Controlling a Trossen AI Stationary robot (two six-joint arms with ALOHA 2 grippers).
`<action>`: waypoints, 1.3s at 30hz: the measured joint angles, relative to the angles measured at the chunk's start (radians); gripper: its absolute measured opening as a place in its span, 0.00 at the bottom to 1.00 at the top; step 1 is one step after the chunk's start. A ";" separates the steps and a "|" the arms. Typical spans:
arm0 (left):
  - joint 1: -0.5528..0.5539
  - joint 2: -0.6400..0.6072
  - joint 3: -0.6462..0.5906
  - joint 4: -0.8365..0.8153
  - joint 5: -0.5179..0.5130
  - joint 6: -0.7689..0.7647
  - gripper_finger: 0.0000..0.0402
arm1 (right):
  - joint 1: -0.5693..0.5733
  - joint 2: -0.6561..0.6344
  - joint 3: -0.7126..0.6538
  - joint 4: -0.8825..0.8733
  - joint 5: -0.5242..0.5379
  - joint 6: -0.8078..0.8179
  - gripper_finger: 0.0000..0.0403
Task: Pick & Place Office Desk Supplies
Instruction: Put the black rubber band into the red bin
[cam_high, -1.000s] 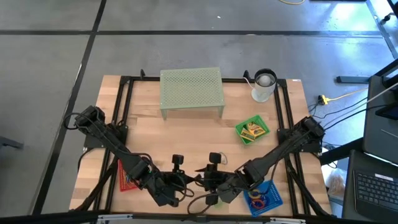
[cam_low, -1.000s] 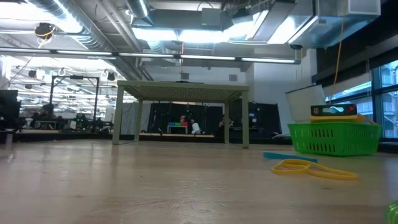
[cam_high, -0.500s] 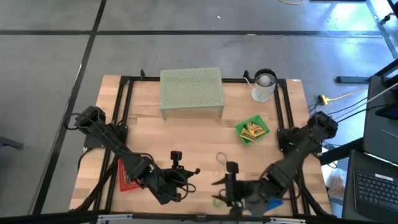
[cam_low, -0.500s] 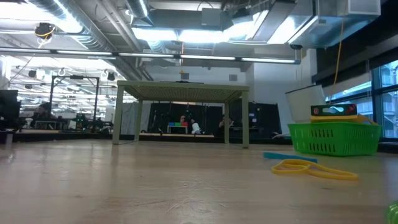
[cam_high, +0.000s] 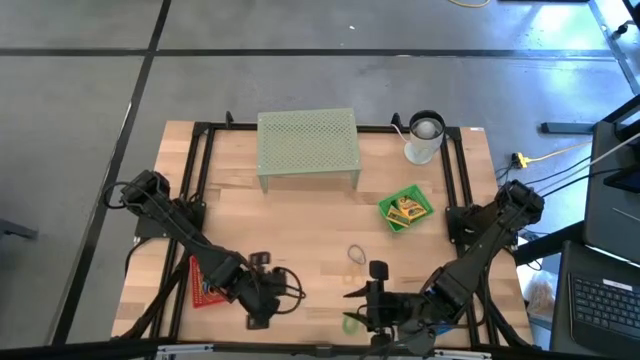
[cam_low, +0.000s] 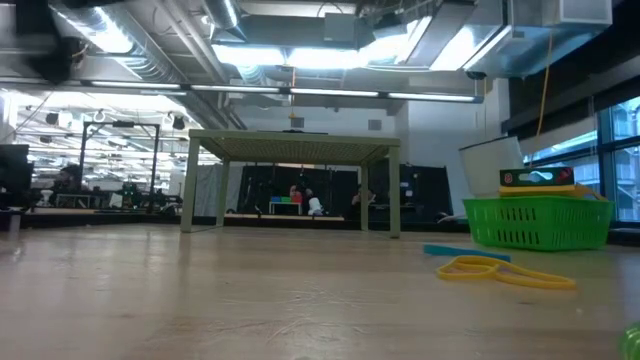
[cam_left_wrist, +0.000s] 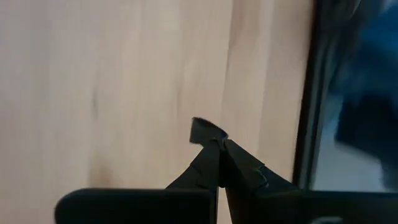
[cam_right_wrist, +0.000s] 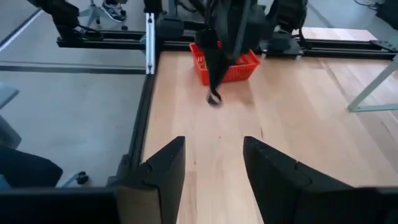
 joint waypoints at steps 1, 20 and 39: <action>-0.004 0.000 0.000 -0.058 0.063 -0.033 0.02 | -0.002 0.000 0.000 -0.003 0.002 0.000 0.40; -0.145 0.002 0.000 -0.507 0.187 -0.283 0.02 | -0.011 0.045 0.000 -0.023 0.005 0.015 0.40; -0.137 0.008 -0.192 -0.424 0.282 -0.336 0.11 | -0.019 0.045 0.000 -0.027 0.031 0.018 0.40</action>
